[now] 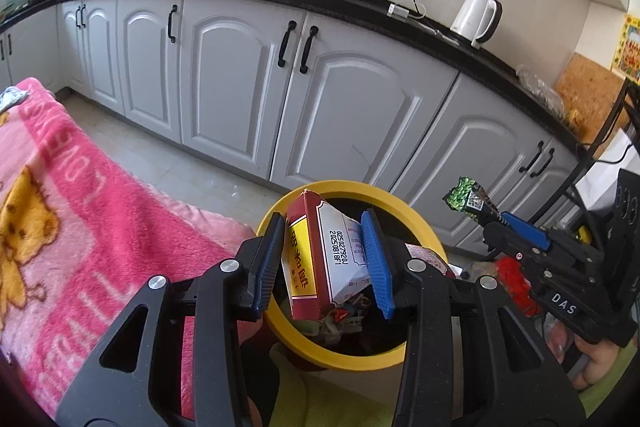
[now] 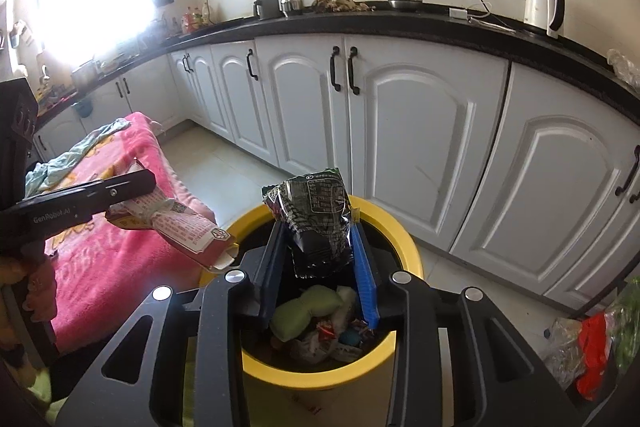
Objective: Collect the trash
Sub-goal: 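Carry the snack box and black wrapper over the yellow bin, then open both tools to drop the box and wrapper into the bin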
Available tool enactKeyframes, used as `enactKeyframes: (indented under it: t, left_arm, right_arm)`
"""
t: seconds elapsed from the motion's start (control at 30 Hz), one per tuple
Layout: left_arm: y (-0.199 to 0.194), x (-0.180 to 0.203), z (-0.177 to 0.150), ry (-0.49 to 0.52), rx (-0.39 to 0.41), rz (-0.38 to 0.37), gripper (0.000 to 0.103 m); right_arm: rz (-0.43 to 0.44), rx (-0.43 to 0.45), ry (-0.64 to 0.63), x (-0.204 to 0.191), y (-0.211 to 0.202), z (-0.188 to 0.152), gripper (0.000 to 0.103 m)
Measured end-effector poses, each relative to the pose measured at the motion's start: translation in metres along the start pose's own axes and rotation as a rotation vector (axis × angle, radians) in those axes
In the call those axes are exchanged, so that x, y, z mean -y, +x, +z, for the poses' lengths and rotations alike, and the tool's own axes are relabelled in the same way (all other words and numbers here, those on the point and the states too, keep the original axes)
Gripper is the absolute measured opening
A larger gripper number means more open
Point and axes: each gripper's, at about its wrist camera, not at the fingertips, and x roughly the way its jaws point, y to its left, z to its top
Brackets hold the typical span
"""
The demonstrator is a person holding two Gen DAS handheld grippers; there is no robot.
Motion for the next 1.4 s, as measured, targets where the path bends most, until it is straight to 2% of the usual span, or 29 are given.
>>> enactKeyframes:
  t: [0.43, 0.8, 1.2, 1.4]
  left_arm:
    - [0.034, 0.015, -0.016, 0.061, -0.048, 0.02, 0.032]
    - [0.054, 0.016, -0.024, 0.071, -0.098, 0.016, 0.033]
    - [0.064, 0.015, -0.027, 0.071, -0.137, 0.007, 0.033]
    - [0.066, 0.01, -0.026, 0.056, -0.148, 0.015, 0.033]
  right_arm:
    - [-0.006, -0.053, -0.013, 0.004, 0.019, -0.01, 0.035]
    - [0.005, -0.126, -0.022, 0.003, 0.041, -0.022, 0.038]
    - [0.011, -0.165, -0.004, 0.008, 0.05, -0.027, 0.04]
    - [0.0, -0.175, 0.012, 0.012, 0.053, -0.027, 0.049]
